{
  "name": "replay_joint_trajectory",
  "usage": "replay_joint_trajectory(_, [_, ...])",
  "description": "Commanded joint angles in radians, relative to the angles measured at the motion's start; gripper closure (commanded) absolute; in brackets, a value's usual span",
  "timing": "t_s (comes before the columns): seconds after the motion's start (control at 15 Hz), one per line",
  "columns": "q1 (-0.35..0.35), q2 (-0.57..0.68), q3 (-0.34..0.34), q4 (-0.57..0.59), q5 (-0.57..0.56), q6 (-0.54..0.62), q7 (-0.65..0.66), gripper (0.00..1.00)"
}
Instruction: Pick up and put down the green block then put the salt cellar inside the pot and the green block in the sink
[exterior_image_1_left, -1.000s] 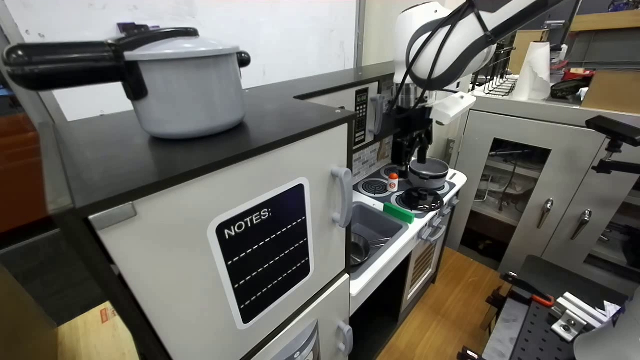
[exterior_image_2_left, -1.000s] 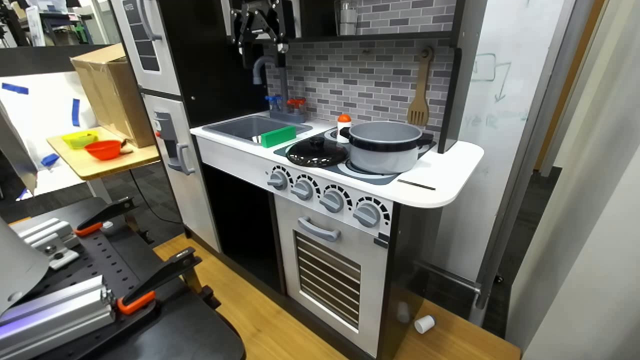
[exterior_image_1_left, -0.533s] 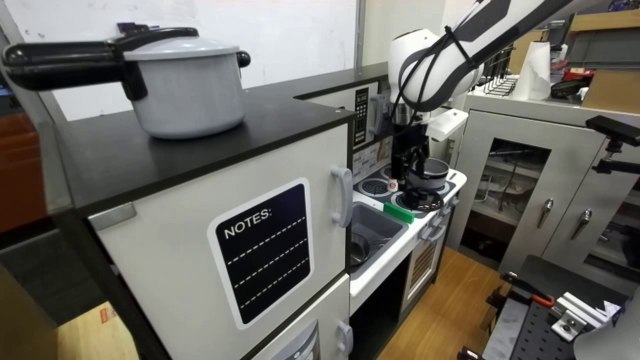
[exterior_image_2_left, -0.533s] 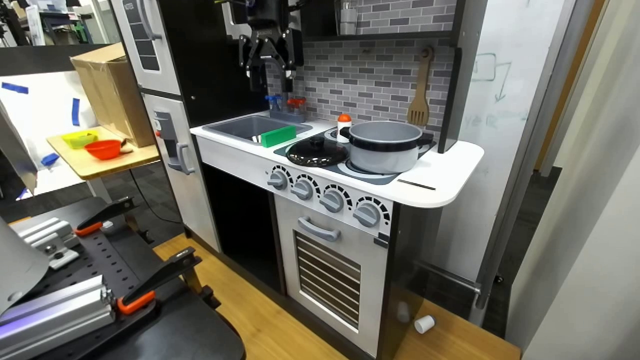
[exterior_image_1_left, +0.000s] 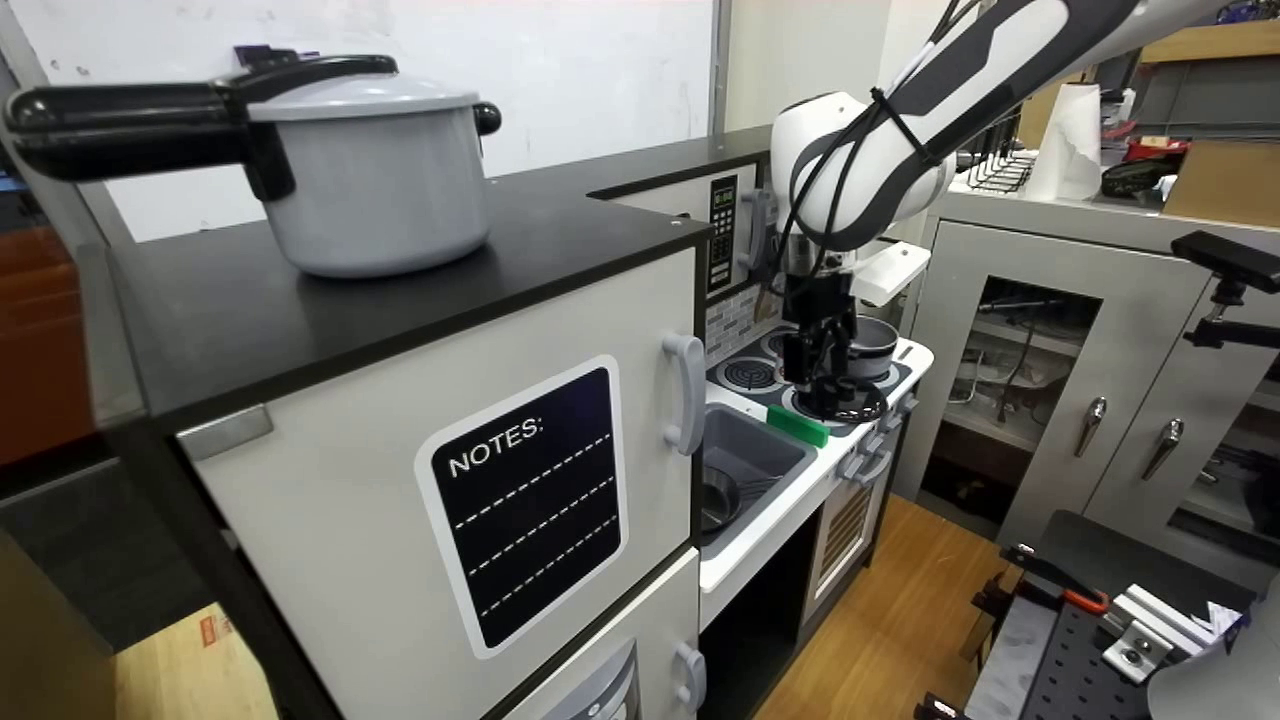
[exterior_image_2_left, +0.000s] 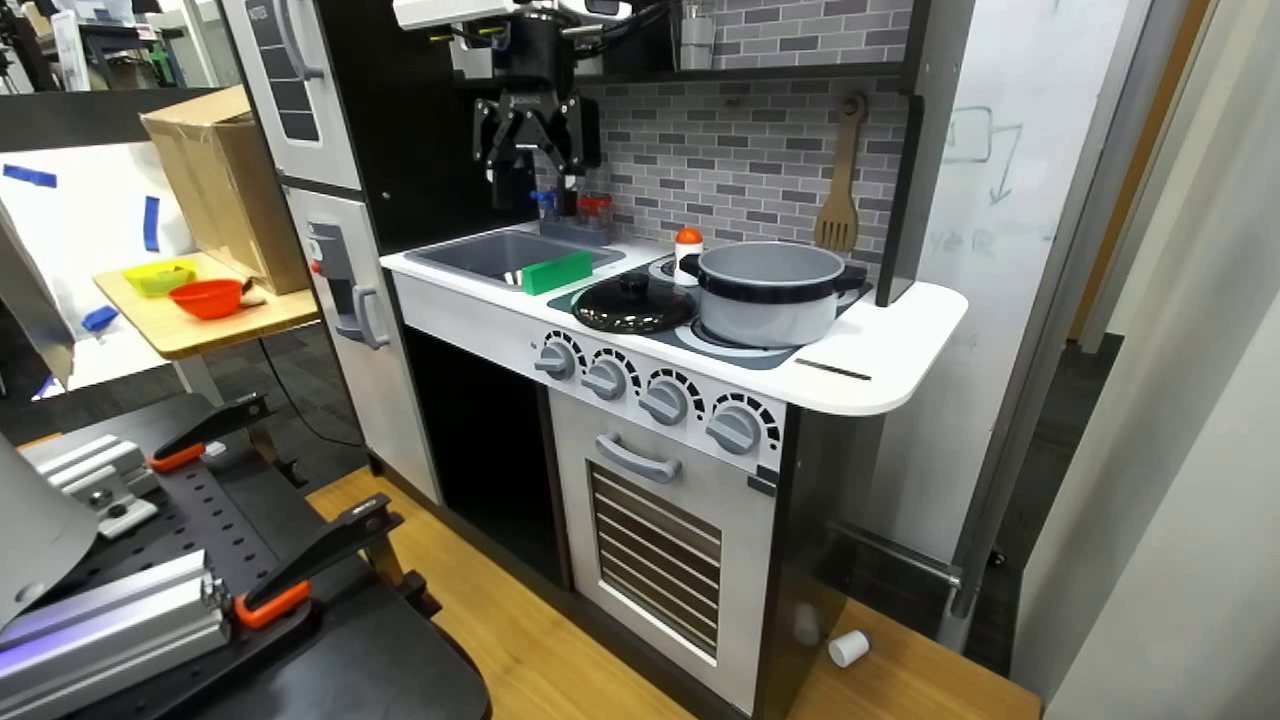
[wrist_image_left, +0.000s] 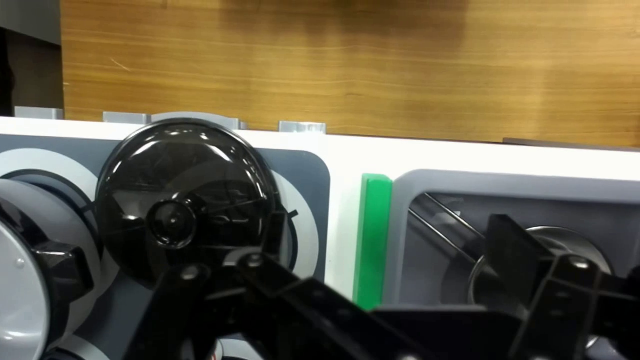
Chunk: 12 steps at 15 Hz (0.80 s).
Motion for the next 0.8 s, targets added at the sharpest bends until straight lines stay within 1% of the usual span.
replay_joint_trajectory(0.0, [-0.009, -0.013, 0.006, -0.016, 0.021, 0.036, -0.039, 0.0])
replay_joint_trajectory(0.07, [-0.008, -0.023, 0.007, -0.018, 0.009, 0.039, -0.039, 0.0])
replay_joint_trajectory(0.13, [-0.007, -0.002, 0.007, -0.001, 0.0, 0.01, -0.01, 0.0])
replay_joint_trajectory(0.73, [-0.008, -0.004, 0.006, -0.002, 0.002, 0.024, -0.014, 0.0])
